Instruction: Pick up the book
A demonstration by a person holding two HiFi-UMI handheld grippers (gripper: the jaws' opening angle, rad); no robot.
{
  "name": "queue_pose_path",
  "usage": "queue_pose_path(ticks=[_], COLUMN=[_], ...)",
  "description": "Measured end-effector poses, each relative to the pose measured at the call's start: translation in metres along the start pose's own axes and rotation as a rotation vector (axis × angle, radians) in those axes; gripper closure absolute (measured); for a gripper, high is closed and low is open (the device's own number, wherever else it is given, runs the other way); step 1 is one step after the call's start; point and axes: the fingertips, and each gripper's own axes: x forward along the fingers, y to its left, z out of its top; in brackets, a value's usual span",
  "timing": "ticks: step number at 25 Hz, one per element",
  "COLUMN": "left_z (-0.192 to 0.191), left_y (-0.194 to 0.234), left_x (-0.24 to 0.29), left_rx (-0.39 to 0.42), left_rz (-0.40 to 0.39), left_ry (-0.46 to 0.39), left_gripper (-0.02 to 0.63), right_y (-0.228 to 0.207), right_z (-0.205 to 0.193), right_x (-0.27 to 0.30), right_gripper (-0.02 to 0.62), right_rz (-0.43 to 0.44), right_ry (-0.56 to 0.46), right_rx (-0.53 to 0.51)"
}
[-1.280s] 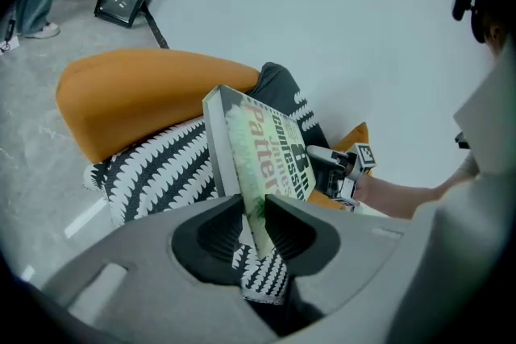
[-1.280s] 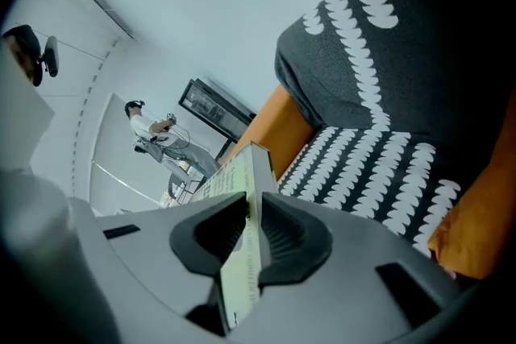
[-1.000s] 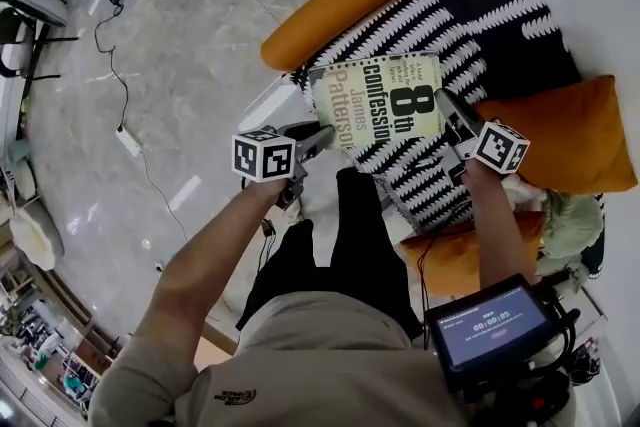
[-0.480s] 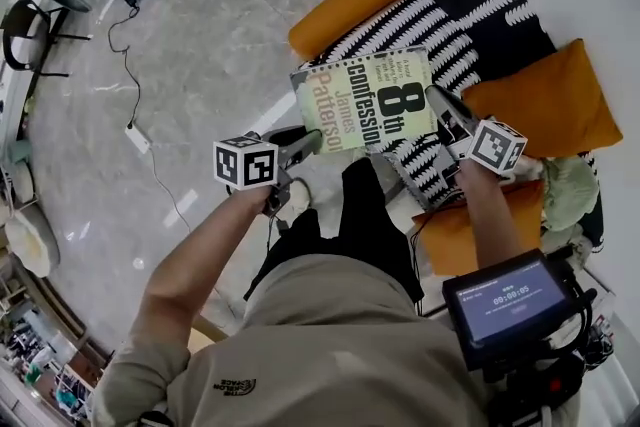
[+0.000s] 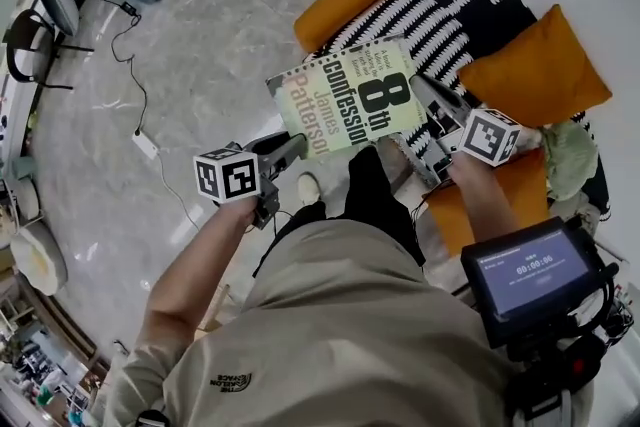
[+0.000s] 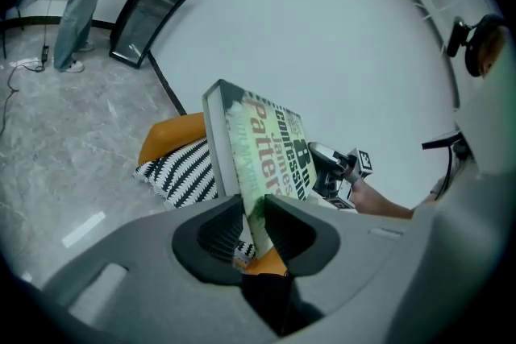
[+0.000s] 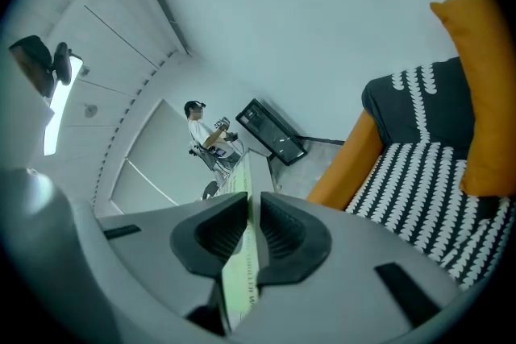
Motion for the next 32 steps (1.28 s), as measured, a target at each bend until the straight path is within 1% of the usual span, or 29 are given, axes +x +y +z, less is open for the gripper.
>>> queue_pose_path(ticks=[3, 7, 8, 12, 21, 32], left_z=[0.001, 0.001, 0.0, 0.0, -0.001, 0.001], left_y=[0.0, 0.001, 0.001, 0.004, 0.012, 0.011], left_x=[0.004, 0.003, 0.004, 0.008, 0.012, 0.011], left_rx=[-0.005, 0.003, -0.002, -0.028, -0.055, -0.059], left_rz=[-0.014, 0.009, 0.007, -0.026, -0.03, -0.033], left_ry=[0.014, -0.028, -0.023, 0.033, 0.064, 0.066], left_gripper=[0.517, 0.517, 0.517, 0.517, 0.517, 0.517], right_y=[-0.002, -0.003, -0.003, -0.002, -0.009, -0.007], right_z=[0.0, 0.001, 0.0, -0.002, -0.006, -0.007], right_x=[-0.003, 0.001, 0.0, -0.005, -0.001, -0.003], right_gripper=[0.538, 0.538, 0.54, 0.54, 0.541, 0.541], right_rz=[-0.007, 0.041, 0.036, -0.03, -0.049, -0.052], right_ry=[-0.008, -0.016, -0.016, -0.016, -0.006, -0.02], right_rx=[0.004, -0.012, -0.012, -0.005, 0.015, 0.019])
